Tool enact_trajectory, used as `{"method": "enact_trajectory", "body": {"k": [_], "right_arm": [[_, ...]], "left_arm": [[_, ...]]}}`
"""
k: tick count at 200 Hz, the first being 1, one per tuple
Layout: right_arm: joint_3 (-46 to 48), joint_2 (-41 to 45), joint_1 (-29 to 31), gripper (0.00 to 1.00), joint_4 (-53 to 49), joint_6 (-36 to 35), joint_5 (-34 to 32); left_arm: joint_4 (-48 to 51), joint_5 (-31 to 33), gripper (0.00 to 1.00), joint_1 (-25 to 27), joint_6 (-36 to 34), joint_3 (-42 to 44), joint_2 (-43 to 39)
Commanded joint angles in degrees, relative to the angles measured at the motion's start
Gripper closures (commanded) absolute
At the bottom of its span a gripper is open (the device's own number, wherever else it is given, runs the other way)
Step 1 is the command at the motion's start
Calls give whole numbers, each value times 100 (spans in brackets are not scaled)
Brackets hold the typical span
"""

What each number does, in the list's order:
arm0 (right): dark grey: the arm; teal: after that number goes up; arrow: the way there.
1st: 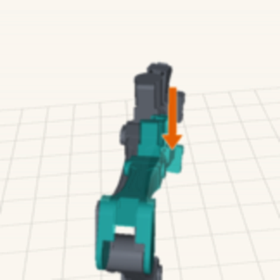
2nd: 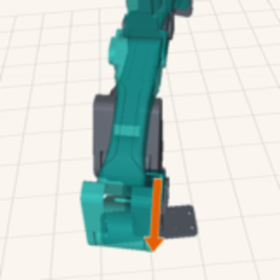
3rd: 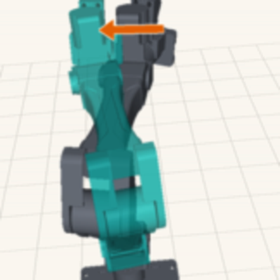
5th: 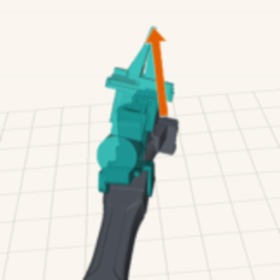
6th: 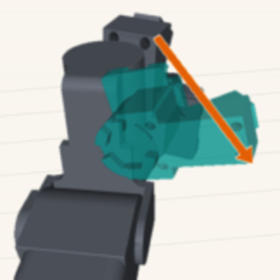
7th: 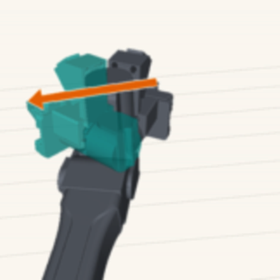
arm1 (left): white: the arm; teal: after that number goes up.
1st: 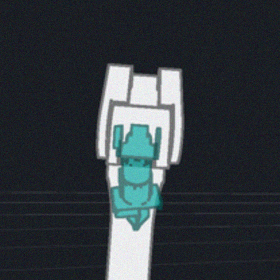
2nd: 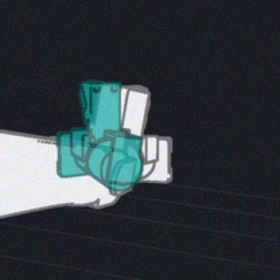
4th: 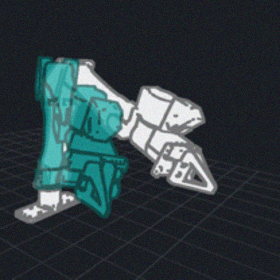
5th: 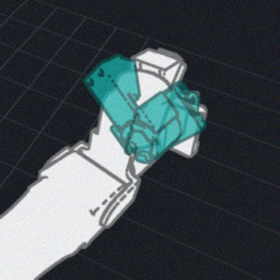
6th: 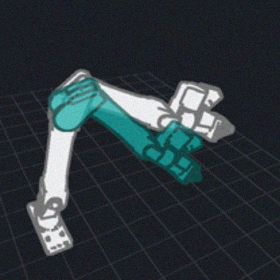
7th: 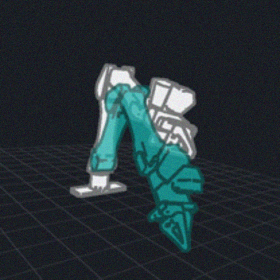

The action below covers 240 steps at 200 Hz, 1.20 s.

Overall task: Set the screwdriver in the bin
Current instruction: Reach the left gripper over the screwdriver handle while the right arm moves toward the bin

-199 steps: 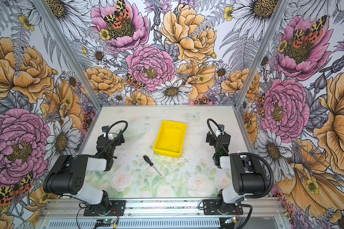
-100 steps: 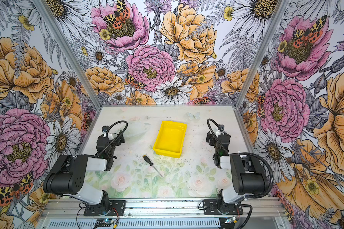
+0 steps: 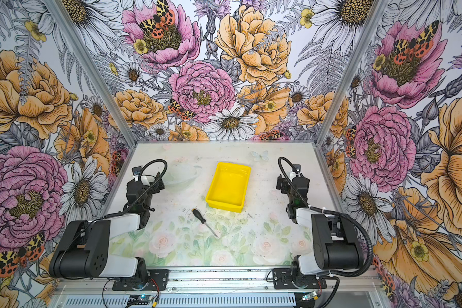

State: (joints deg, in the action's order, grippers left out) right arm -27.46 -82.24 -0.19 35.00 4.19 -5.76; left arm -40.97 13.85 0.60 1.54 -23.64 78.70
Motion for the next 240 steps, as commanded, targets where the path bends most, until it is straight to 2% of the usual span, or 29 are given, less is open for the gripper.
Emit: {"method": "enact_trajectory", "body": {"k": [1, 26, 46, 57, 78, 95, 129, 171, 213, 240], "right_arm": [[-202, 376, 177, 1, -544, -174, -128], [-441, 683, 436, 1, -1171, -154, -552], [-785, 881, 601, 0, -1884, 261, -836], [-1130, 909, 692, 1, -2596, 561, -986], [-1936, 759, 901, 1, -4022, 870, -1147], [-2279, 769, 1204, 1, -4569, 861, -1065], [-2484, 1190, 2097, 1, -4927, 721, -1073], [-2664, 1176, 3268, 1, -5038, 240, -1146], [-2994, 685, 3962, 1, -5021, 40, -930], [-3098, 495, 4248, 0, -5020, -229, -670]], "left_arm": [[1015, 277, 1, -25, 222, -178, -512], [2125, 493, 1, -25, 540, -424, -1144], [3333, 594, 1, -30, 1019, -791, -1530], [3875, 511, 1, -18, 1159, -949, -1696], [4528, 479, 1, 115, 1387, -1085, -2066], [4811, 407, 1, 264, 1595, -1090, -2394], [5582, 121, 1, 449, 2102, -1241, -2785], [6477, -857, 1, 545, 2307, -1569, -2851], [7282, -925, 1, 781, 2638, -1846, -2800], [7643, -931, 1, 1112, 2943, -1949, -2681]]}}
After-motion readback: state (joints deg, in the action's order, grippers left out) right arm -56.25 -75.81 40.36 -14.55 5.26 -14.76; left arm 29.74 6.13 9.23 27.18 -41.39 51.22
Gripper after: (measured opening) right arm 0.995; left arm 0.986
